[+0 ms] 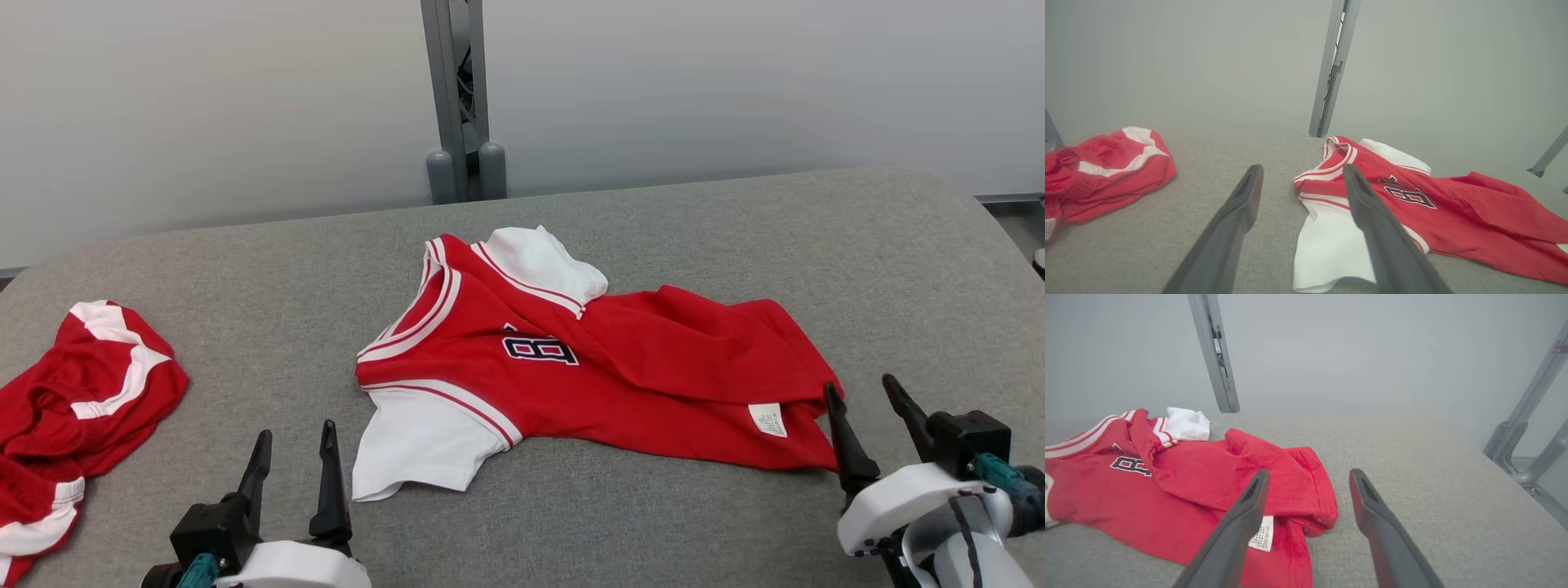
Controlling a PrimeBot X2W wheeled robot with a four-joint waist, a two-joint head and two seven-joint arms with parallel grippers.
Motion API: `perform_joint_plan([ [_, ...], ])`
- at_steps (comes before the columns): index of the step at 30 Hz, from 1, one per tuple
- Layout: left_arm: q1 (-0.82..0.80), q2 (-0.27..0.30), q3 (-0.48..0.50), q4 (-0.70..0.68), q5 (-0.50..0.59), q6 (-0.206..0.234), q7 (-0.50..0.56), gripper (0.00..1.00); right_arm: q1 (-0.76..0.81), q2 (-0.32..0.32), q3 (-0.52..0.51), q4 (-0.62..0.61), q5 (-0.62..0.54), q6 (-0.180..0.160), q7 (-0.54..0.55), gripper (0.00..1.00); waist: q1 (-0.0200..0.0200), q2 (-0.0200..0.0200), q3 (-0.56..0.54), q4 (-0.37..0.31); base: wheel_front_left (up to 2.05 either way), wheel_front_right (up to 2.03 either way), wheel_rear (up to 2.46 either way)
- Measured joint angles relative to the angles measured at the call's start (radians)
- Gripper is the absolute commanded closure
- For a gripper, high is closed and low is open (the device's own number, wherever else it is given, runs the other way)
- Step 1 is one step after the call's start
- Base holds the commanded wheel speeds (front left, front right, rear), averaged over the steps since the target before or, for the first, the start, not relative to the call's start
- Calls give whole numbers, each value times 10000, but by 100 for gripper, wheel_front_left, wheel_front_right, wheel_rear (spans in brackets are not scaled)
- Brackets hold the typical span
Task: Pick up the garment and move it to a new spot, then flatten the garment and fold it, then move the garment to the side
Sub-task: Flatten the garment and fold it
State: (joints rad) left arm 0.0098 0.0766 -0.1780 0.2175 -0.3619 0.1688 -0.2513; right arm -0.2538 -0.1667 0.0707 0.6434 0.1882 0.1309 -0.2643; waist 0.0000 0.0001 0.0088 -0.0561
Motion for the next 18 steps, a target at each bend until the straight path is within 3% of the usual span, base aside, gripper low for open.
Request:
perform_joint_plan([
  [12,240,-65,-186,-222,-90,90,-46,0,1221,581,926,-3753,420,0,0,0,0,-1,-404,121,0,0,0],
  [18,391,-128,-198,-435,6,171,-88,0,2097,633,982,-4602,320,0,2,0,0,0,-637,233,0,0,0],
])
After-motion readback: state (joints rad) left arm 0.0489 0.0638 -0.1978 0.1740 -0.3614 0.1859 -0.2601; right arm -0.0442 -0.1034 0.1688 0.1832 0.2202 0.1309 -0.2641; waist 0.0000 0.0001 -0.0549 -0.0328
